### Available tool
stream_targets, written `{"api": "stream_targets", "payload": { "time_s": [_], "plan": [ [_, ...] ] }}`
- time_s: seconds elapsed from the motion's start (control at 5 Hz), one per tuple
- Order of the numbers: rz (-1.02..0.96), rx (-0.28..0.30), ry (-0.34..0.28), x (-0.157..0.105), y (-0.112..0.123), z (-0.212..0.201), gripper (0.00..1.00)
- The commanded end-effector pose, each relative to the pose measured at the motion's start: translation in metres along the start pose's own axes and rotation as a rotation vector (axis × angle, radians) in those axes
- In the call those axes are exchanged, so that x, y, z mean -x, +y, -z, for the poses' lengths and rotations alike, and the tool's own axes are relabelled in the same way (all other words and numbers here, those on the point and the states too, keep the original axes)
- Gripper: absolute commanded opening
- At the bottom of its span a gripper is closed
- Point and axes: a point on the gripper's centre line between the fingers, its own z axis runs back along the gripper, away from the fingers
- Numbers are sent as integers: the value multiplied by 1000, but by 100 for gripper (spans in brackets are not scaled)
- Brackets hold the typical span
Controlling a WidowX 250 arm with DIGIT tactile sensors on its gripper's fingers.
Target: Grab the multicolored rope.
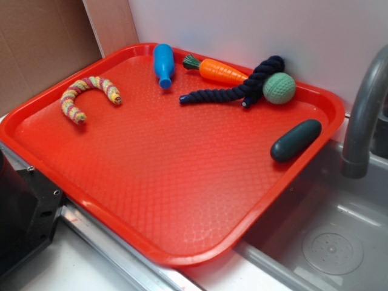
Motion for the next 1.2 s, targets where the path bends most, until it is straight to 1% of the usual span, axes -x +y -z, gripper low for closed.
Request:
{"api": "stream_targets", "payload": {
  "time_s": [0.0, 0.2, 0.4, 0.6, 0.8, 1.0],
  "plan": [
    [0, 0, 0, 0, 0, 0, 100],
    [-247, -49, 49, -8, 41, 30, 100],
    [-499, -27, 21, -17, 73, 46, 100],
    [-746, -16, -53, -26, 92, 73, 100],
    [-988, -30, -182, -36, 111, 118, 100],
    [-1073, -100, -134, -45, 124, 144, 100]
  ]
}}
